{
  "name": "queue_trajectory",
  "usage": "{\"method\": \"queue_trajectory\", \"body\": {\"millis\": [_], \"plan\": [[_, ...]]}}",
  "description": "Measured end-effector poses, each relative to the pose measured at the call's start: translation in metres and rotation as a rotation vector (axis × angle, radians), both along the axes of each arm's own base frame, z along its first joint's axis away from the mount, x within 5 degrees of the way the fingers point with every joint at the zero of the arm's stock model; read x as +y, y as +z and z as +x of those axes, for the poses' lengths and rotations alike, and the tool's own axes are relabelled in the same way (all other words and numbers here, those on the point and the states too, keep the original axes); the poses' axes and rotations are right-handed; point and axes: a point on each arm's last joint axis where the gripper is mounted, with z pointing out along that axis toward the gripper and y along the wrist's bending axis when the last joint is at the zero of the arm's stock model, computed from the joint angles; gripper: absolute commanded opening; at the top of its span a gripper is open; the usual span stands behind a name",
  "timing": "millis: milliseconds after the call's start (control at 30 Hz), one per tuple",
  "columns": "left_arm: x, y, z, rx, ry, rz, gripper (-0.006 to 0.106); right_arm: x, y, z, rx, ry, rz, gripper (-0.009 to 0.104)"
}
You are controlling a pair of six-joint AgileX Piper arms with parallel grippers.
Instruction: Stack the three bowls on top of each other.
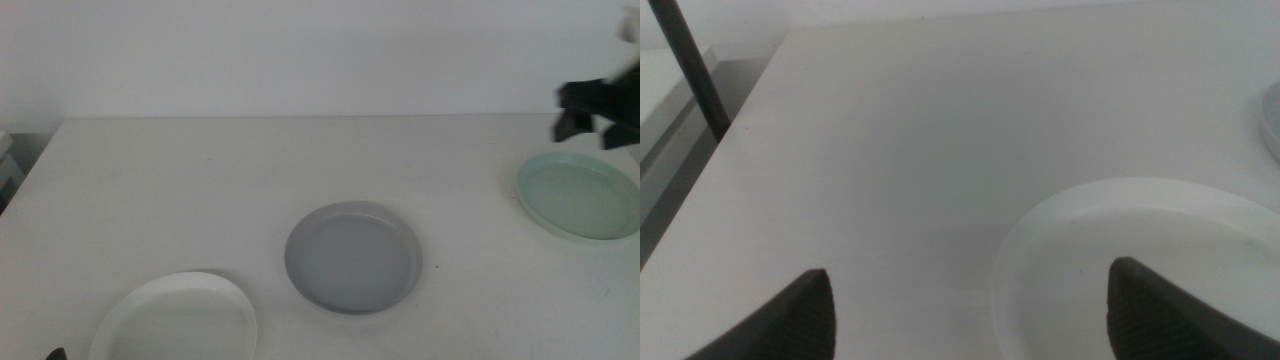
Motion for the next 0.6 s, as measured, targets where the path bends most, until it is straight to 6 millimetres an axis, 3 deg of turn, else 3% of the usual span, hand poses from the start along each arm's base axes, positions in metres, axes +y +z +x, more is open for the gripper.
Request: {"method": "queue_trajectory", "body": {"millis": [267,600], "plan": [[0.000,0.000,0.000,0.000,0.000,0.000,0.094,-0.074,-0.027,0.013,-0.005,-0.145,-0.043,0.054],[0.000,0.000,0.000,0.000,0.000,0.000,0.094,-0.118,-0.084,0.060,0.063,-0.159,-0.071,0.054]]}}
